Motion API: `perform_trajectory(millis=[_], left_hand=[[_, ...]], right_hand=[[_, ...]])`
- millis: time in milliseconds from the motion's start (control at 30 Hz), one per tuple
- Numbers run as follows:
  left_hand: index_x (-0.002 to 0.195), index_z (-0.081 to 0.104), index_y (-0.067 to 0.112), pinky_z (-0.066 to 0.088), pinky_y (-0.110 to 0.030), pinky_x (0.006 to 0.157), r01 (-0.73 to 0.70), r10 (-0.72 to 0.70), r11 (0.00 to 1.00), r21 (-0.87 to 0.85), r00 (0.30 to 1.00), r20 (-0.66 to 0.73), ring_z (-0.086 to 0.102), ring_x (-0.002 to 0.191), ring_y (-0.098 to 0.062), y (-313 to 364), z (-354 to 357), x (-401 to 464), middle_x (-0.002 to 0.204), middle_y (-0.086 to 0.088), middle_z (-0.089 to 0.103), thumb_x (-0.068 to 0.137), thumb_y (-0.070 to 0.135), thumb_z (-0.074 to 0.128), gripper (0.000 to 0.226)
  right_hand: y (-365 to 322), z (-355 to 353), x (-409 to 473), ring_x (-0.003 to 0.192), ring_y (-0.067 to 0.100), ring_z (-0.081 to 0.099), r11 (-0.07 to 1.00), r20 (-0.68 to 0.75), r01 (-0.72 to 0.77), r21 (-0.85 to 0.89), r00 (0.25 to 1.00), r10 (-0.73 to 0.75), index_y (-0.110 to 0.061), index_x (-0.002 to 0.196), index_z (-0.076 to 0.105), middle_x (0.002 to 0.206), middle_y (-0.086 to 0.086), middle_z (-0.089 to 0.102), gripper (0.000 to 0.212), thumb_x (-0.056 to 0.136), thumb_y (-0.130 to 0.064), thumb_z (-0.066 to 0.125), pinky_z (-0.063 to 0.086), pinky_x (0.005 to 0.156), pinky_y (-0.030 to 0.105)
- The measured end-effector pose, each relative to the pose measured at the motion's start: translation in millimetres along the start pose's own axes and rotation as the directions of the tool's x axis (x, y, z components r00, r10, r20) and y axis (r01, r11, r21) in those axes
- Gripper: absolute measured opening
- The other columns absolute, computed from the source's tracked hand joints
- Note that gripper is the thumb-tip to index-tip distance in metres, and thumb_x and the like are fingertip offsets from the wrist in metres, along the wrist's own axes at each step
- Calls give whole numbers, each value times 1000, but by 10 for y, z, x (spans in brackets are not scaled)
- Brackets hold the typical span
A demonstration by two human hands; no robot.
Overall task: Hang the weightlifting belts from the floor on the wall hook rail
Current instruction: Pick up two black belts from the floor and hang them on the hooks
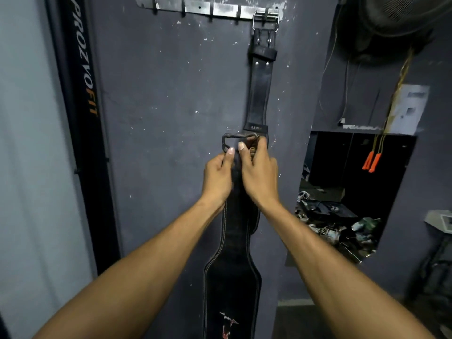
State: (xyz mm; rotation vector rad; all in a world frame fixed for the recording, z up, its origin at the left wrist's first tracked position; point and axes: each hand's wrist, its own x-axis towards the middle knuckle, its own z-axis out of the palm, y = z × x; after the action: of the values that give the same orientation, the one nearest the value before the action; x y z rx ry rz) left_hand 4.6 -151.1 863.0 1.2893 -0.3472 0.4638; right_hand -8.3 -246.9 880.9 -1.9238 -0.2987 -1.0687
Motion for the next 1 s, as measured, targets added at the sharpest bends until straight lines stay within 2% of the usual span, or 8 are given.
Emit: perform_trajectory(millis=[167, 267, 333, 500, 600, 700, 833, 1000], left_hand=[[83, 78, 19, 56, -24, 63, -34, 34, 998, -60, 999, -12, 73, 71, -11, 138, 7, 42, 77, -1, 80, 104, 36, 57, 35], [75, 73, 16, 54, -21, 55, -30, 27, 995, -96, 999, -31, 67, 59, -8, 243, 42, 62, 65, 3, 74, 105, 32, 57, 38], [71, 71, 16, 53, -21, 53, -22, 16, 992, -122, 999, -44, 65, 56, -10, 294, 79, 51, 62, 2, 72, 106, 31, 57, 40], [88, 73, 4, 52, -29, 56, -25, 25, 992, -127, 1000, -3, 64, 64, -25, 370, 23, 66, 78, -18, 71, 105, 38, 56, 41], [76, 71, 14, 46, -21, 43, -39, 38, 991, -126, 999, -14, 64, 50, -14, 428, -75, 151, 63, -2, 70, 104, 40, 57, 40], [85, 72, 8, 50, -24, 45, -37, 36, 991, -127, 999, -11, 66, 54, -16, 427, -123, 200, 67, -7, 70, 104, 41, 57, 41], [85, 67, 6, 44, -20, 35, -34, 33, 991, -129, 999, -9, 63, 40, -18, 471, -179, 293, 64, -15, 64, 103, 45, 56, 45], [87, 68, 3, 45, -21, 36, -70, 64, 992, -102, 996, -56, 63, 43, -18, 500, -174, 449, 66, -15, 65, 104, 42, 57, 44]], right_hand=[[302, 61, -509, 102, 13, 72, 971, 111, -178, 157, 981, 162, -35, 131, 54, 110, -11, 75, 45, 96, -64, 56, 54, 85, 33], [396, 143, -659, 91, -4, 71, 879, 212, -247, 407, 962, 173, -26, 103, 77, 92, -18, 78, 15, 102, -35, 65, 55, 82, 23], [350, 126, -627, 77, -10, 67, 857, 177, -208, 472, 974, 139, -29, 84, 76, 79, -22, 76, 21, 102, -26, 66, 52, 72, 13], [438, 53, -847, 97, 6, 75, 760, 428, -413, 502, 882, 197, -16, 112, 78, 100, -7, 81, 15, 98, -19, 71, 58, 87, 22], [582, 108, -1194, 85, 3, 75, 766, 539, -488, 418, 812, 223, -10, 103, 78, 93, -5, 80, 10, 94, -8, 74, 58, 79, 21], [628, 116, -1236, 82, 6, 75, 745, 543, -516, 422, 802, 249, -2, 102, 79, 91, -1, 80, 11, 93, -4, 75, 58, 75, 20], [808, 43, -1337, 101, 20, 78, 770, 743, -579, 269, 633, 217, 1, 118, 75, 111, 8, 80, 29, 90, -3, 78, 61, 87, 24], [1074, 108, -1548, 100, 25, 79, 710, 659, -619, 336, 693, 292, -4, 116, 77, 108, 10, 82, 27, 88, -5, 79, 61, 83, 26]])
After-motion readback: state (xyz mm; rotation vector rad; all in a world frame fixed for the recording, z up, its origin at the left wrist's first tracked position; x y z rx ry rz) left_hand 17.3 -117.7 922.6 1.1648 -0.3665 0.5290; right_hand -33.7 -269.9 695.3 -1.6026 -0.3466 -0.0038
